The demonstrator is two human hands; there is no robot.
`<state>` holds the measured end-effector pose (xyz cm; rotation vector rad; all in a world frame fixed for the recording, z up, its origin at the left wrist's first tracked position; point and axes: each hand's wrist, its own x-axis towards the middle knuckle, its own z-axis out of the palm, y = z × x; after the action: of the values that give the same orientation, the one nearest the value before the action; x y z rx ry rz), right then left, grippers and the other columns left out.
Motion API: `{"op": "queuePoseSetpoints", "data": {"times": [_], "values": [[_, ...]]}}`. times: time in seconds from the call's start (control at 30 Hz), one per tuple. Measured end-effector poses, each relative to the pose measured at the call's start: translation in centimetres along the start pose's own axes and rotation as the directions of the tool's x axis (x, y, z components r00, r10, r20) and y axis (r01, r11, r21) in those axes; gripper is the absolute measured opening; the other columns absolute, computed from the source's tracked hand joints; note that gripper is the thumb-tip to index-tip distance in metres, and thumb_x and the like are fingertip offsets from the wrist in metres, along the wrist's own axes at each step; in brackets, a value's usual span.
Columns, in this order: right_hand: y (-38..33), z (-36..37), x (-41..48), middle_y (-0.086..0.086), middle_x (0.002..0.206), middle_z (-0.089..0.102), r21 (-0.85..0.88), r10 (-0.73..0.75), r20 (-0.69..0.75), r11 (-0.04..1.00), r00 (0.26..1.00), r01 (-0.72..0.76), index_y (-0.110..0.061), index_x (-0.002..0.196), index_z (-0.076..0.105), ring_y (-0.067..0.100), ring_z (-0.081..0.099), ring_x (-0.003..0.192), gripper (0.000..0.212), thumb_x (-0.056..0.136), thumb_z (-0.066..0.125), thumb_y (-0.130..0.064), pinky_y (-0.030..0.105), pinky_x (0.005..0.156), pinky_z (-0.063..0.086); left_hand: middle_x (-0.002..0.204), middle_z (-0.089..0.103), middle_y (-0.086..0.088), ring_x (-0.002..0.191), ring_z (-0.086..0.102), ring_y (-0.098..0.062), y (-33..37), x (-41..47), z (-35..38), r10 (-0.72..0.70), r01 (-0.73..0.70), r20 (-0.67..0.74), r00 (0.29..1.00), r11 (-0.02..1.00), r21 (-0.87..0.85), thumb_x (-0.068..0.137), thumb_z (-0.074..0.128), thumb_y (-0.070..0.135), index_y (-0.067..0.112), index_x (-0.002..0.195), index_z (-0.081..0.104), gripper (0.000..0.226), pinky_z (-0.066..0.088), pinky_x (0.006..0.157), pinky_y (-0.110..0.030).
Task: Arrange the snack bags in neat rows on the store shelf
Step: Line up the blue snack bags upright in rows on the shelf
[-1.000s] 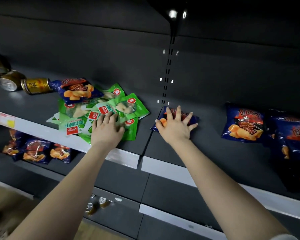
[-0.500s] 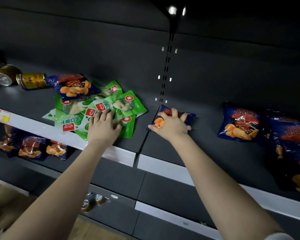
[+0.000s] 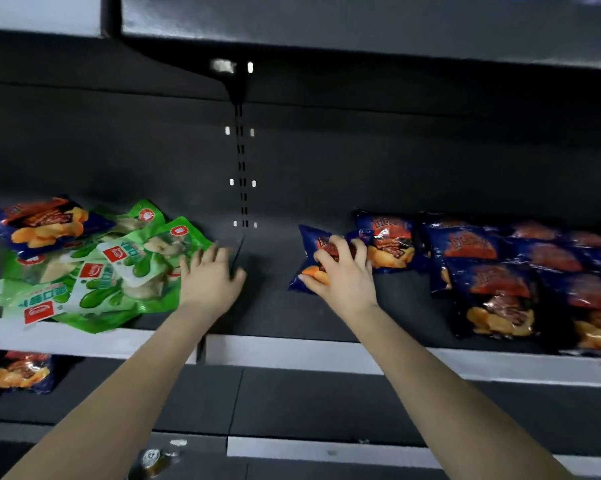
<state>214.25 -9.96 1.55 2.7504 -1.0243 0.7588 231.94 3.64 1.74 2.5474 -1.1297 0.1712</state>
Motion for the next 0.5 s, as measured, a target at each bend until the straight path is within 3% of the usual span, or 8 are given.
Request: {"op": "queuePoseSetpoints", "data": {"times": [0.2,0.3,0.4,0.5], "values": [[7.0,-2.6,-2.3,0.008,0.121,0.056,-0.084,0.051,-0.037,0.995,0.998,-0.054,-0.022,0.092,0.060,0.044,0.048,0.112,0.043,0.064,0.079,-0.050,0.054,0.071,0.052,0.152,0.028,-0.003,0.140,0.022,-0.029,9.4,-0.1,2.9,0.229,-0.221,0.089,0.969,0.971,-0.090,0.094,0.041,0.039,0.023,0.140,0.035,0.049,0.002,0.117,-0.048],[9.2,-2.8,-3.5,0.008,0.120,0.056,-0.116,0.044,-0.004,0.992,0.999,-0.045,-0.024,0.098,0.058,0.045,0.051,0.111,0.051,0.061,0.081,-0.049,0.054,0.070,0.054,0.151,0.030,-0.001,0.139,0.024,-0.026,13.0,-0.5,4.0,0.293,-0.278,0.105,0.950,0.951,-0.137,0.094,0.040,0.038,0.024,0.139,0.038,0.047,0.003,0.117,-0.048],[9.5,-2.4,-4.2,0.007,0.129,0.052,-0.122,0.081,0.039,0.990,0.996,-0.076,-0.030,0.119,0.052,0.046,0.046,0.119,0.059,0.069,0.076,-0.050,0.057,0.080,0.052,0.146,0.039,0.001,0.135,0.033,-0.021,14.7,-1.5,5.1,0.364,-0.350,0.062,0.929,0.921,-0.171,0.094,0.040,0.033,0.023,0.134,0.045,0.041,0.005,0.117,-0.043],[9.3,-1.6,-4.3,0.004,0.155,0.019,-0.148,0.110,0.119,0.985,0.987,-0.092,-0.040,0.145,0.024,0.044,0.011,0.141,0.067,0.086,0.054,-0.053,0.064,0.107,0.024,0.132,0.055,0.003,0.124,0.046,-0.019,14.6,-1.9,5.7,0.372,-0.377,-0.068,0.926,0.896,-0.233,0.093,0.043,0.024,0.021,0.120,0.059,0.031,0.009,0.115,-0.038]]}}
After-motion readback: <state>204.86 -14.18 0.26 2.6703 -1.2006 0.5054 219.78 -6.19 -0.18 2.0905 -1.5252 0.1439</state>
